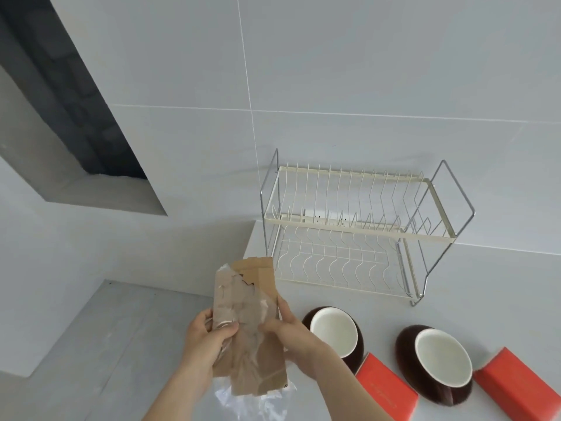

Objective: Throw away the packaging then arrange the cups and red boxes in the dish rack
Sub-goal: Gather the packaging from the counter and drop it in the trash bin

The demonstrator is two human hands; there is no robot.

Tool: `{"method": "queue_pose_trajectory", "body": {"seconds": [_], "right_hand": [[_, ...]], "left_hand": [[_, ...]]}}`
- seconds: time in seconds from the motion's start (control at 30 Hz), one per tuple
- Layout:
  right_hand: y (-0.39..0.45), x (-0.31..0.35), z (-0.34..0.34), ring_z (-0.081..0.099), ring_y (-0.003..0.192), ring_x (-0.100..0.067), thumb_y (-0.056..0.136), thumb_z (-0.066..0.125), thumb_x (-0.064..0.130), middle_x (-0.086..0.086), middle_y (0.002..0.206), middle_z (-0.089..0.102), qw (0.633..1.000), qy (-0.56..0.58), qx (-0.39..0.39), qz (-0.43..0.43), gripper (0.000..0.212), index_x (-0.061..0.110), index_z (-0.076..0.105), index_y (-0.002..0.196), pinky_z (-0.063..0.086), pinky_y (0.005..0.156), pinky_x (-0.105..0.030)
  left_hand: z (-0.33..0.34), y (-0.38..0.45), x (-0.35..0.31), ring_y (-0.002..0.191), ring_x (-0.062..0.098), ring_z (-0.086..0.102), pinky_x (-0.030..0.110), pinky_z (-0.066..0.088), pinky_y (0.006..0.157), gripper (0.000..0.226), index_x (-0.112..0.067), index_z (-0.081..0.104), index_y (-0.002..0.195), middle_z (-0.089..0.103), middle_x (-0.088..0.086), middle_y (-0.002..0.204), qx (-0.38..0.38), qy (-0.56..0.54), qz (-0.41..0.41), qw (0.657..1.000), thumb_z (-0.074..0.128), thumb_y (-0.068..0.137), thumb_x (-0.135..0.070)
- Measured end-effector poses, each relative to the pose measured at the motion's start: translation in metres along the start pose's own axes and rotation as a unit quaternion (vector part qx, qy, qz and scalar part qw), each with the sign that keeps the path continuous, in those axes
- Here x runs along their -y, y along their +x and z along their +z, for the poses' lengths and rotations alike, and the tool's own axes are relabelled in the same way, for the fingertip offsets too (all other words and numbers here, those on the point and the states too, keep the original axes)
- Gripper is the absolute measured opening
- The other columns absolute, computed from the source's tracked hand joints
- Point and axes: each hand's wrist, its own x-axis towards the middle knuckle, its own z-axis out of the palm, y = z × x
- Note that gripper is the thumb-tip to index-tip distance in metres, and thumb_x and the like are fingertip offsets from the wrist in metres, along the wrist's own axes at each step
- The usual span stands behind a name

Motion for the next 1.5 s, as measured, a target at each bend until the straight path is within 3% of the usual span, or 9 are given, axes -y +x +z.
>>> {"method": "queue_pose_trajectory", "body": {"seconds": [0.23, 0.37, 0.53, 0.73, 0.9, 1.03, 1.13, 1.23, 1.5], "right_hand": [[0.052, 0.015, 0.04, 0.074, 0.079, -0.017, 0.081, 0.069, 0.0, -0.003, 0.092, 0.077, 0.999, -0.018, -0.044, -0.018, 0.058, 0.038, 0.058, 0.124, 0.054, 0.067, -0.025], [0.1, 0.025, 0.081, 0.071, 0.066, -0.021, 0.075, 0.077, -0.004, -0.004, 0.075, 0.069, 0.992, -0.041, -0.115, -0.019, 0.055, 0.024, 0.061, 0.119, 0.058, 0.063, -0.035], [0.168, 0.039, 0.142, 0.071, 0.075, -0.013, 0.072, 0.08, 0.013, 0.002, 0.102, 0.069, 0.971, -0.112, -0.21, -0.026, 0.056, 0.033, 0.054, 0.117, 0.061, 0.061, -0.034], [0.231, 0.031, 0.192, 0.072, 0.075, -0.017, 0.072, 0.079, 0.019, 0.006, 0.1, 0.068, 0.96, -0.131, -0.244, 0.05, 0.053, 0.037, 0.054, 0.115, 0.063, 0.064, -0.037], [0.277, -0.017, 0.206, 0.073, 0.079, -0.022, 0.064, 0.079, 0.029, 0.003, 0.098, 0.068, 0.95, -0.137, -0.248, 0.134, 0.057, 0.031, 0.058, 0.117, 0.064, 0.068, -0.041], [0.301, -0.058, 0.205, 0.065, 0.089, -0.018, 0.077, 0.072, 0.026, 0.007, 0.094, 0.062, 0.934, -0.16, -0.232, 0.221, 0.04, 0.028, 0.056, 0.113, 0.06, 0.074, -0.035], [0.321, -0.093, 0.196, 0.058, 0.081, -0.015, 0.086, 0.064, 0.024, 0.006, 0.088, 0.059, 0.919, -0.176, -0.221, 0.276, 0.027, 0.025, 0.057, 0.112, 0.047, 0.064, -0.027], [0.343, -0.13, 0.188, 0.056, 0.086, -0.02, 0.086, 0.062, 0.023, 0.0, 0.097, 0.061, 0.897, -0.199, -0.23, 0.321, 0.027, 0.024, 0.058, 0.112, 0.043, 0.074, -0.026], [0.427, -0.21, 0.163, 0.059, 0.094, -0.027, 0.081, 0.066, 0.024, -0.004, 0.109, 0.063, 0.829, -0.262, -0.28, 0.406, 0.037, 0.019, 0.052, 0.114, 0.048, 0.076, -0.033]], "left_hand": [[-0.041, 0.044, -0.014, 0.092, 0.027, 0.071, 0.043, 0.058, 0.08, 0.043, -0.013, 0.058, 0.114, 0.071, 0.009, 0.105, -0.002, -0.019, 0.0, 1.0, 0.076, 0.079, 0.005], [-0.078, 0.09, -0.026, 0.09, 0.024, 0.07, 0.04, 0.056, 0.077, 0.043, -0.022, 0.059, 0.108, 0.07, 0.004, 0.105, -0.001, 0.021, 0.032, 0.999, 0.079, 0.077, -0.001], [-0.131, 0.149, -0.038, 0.083, 0.019, 0.07, 0.037, 0.057, 0.069, 0.039, -0.03, 0.059, 0.104, 0.069, -0.002, 0.098, -0.007, 0.071, 0.044, 0.997, 0.08, 0.077, -0.012], [-0.186, 0.216, -0.022, 0.087, 0.009, 0.065, 0.034, 0.054, 0.073, 0.057, -0.024, 0.048, 0.129, 0.065, -0.007, 0.102, 0.012, 0.155, 0.006, 0.988, 0.07, 0.079, -0.006], [-0.203, 0.256, 0.032, 0.09, 0.012, 0.068, 0.029, 0.052, 0.069, 0.043, -0.024, 0.054, 0.11, 0.069, -0.005, 0.107, 0.026, 0.186, -0.063, 0.98, 0.069, 0.077, -0.001], [-0.208, 0.277, 0.093, 0.088, 0.009, 0.07, 0.039, 0.06, 0.08, 0.048, -0.031, 0.058, 0.109, 0.068, -0.013, 0.105, 0.075, 0.226, -0.129, 0.963, 0.07, 0.074, 0.0], [-0.201, 0.287, 0.136, 0.082, 0.007, 0.07, 0.03, 0.058, 0.068, 0.043, -0.031, 0.06, 0.107, 0.064, -0.017, 0.104, 0.092, 0.252, -0.145, 0.952, 0.076, 0.074, -0.008], [-0.189, 0.3, 0.175, 0.075, 0.005, 0.067, 0.019, 0.046, 0.058, 0.029, -0.028, 0.063, 0.099, 0.06, -0.012, 0.1, 0.084, 0.285, -0.15, 0.943, 0.078, 0.076, -0.019], [-0.155, 0.361, 0.27, 0.09, 0.001, 0.061, 0.025, 0.048, 0.077, 0.018, -0.031, 0.069, 0.098, 0.069, -0.014, 0.098, 0.123, 0.19, -0.236, 0.945, 0.055, 0.094, -0.021]]}}
